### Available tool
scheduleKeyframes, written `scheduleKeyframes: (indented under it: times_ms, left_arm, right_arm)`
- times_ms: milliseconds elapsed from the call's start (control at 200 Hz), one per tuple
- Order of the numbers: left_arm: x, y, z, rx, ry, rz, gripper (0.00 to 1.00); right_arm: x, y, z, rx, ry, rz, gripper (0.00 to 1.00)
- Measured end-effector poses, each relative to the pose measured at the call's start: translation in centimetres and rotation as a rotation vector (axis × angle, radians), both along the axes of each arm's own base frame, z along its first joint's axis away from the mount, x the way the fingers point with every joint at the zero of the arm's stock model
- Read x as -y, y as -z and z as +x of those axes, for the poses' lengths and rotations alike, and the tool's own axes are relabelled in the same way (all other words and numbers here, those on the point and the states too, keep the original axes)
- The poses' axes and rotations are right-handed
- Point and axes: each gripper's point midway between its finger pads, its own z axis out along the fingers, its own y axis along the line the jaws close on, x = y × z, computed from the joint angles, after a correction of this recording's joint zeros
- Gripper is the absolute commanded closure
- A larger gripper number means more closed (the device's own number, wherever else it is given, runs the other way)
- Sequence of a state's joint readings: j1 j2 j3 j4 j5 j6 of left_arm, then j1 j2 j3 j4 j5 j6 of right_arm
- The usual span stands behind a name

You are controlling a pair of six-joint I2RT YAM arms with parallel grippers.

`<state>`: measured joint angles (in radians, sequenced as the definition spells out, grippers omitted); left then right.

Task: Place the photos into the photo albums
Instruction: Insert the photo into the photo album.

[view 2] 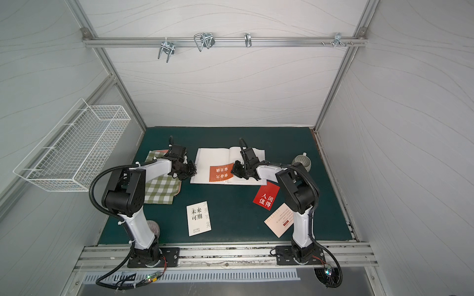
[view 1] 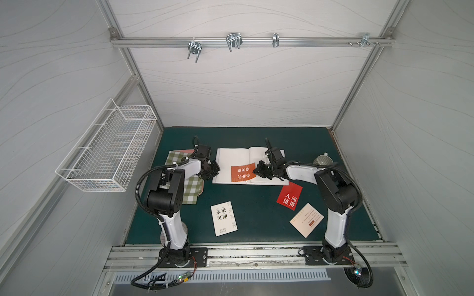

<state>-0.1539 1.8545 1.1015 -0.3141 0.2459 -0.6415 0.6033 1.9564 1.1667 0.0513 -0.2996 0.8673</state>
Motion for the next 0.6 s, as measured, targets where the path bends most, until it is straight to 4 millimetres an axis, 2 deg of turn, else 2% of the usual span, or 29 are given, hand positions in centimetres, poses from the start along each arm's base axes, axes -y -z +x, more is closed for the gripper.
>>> scheduleKeyframes:
  times_ms: [175, 340, 480, 600]
  left_arm:
    - [0.0, 0.1, 0.0, -0.002, -0.007, -0.012, 0.84]
    - [0.0, 0.1, 0.0, -0.006, -0.013, -0.026, 0.84]
    - [-0.1, 0.1, 0.1, -0.005, -0.02, -0.037, 0.84]
    - [-0.1, 0.1, 0.2, -0.005, -0.026, -0.049, 0.84]
  right_arm:
    - [-2.1, 0.2, 0.0, 0.003, -0.031, 0.006, 0.94]
    - [-3.2, 0.8, -0.1, -0.002, -0.043, 0.001, 0.93]
    - [-3.3, 1.1, -0.3, -0.008, -0.043, -0.008, 0.79]
    - [-3.0, 1.4, -0.5, -0.01, -0.053, -0.029, 0.77]
